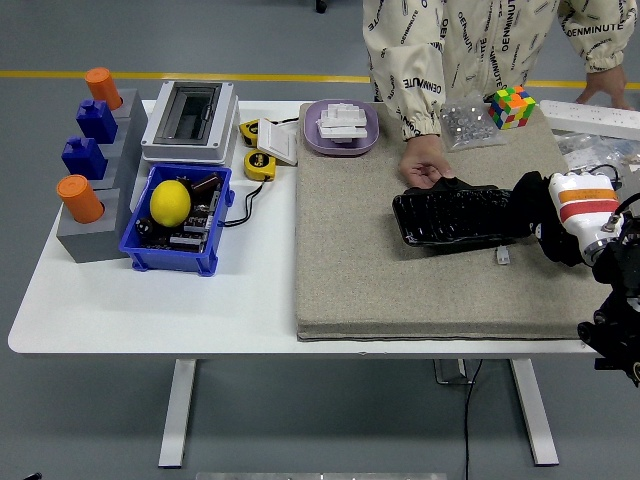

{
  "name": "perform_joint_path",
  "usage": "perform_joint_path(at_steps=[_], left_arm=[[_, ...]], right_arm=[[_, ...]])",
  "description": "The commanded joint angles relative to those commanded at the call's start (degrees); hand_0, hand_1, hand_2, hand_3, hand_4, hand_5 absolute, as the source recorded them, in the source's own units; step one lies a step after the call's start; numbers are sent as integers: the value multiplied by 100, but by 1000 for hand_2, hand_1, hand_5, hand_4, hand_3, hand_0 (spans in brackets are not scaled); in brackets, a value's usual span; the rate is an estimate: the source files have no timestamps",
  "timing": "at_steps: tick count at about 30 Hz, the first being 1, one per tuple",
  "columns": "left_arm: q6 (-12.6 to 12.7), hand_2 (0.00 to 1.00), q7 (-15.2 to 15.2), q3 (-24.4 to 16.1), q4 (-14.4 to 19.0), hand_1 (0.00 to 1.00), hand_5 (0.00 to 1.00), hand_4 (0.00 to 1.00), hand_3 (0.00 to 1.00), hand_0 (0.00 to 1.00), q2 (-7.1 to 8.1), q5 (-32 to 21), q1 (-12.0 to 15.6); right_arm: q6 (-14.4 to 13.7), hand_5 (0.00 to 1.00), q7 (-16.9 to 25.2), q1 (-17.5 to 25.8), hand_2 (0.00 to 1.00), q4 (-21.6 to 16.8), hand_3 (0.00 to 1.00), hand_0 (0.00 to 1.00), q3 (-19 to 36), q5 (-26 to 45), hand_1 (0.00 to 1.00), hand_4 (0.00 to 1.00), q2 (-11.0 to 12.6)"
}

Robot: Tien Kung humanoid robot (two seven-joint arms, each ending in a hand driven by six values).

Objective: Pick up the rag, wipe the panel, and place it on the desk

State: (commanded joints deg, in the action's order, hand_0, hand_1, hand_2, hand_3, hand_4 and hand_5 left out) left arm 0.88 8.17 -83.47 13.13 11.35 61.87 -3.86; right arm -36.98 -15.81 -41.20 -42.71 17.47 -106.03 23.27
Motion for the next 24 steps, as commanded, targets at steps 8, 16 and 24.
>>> perform_joint_path(at_steps=[8,16,24], left_arm=[[1,655,1,-23,-4,642,441,629,561,608,-5,9,6],[0,654,-1,-21,4,641,439,627,562,609,-7,7,-7],[1,654,0,-22,-1,641,440,628,561,609,-6,2,-10]], right_arm=[[0,35,-9,5,441,-14,462,299,54,-24,414,955,35],[0,33,-17,-22,442,-48,462,299,43,-28,415,954,-14],[0,34,-28,-86,442,-70,462,299,-5,-29,414,955,-148]])
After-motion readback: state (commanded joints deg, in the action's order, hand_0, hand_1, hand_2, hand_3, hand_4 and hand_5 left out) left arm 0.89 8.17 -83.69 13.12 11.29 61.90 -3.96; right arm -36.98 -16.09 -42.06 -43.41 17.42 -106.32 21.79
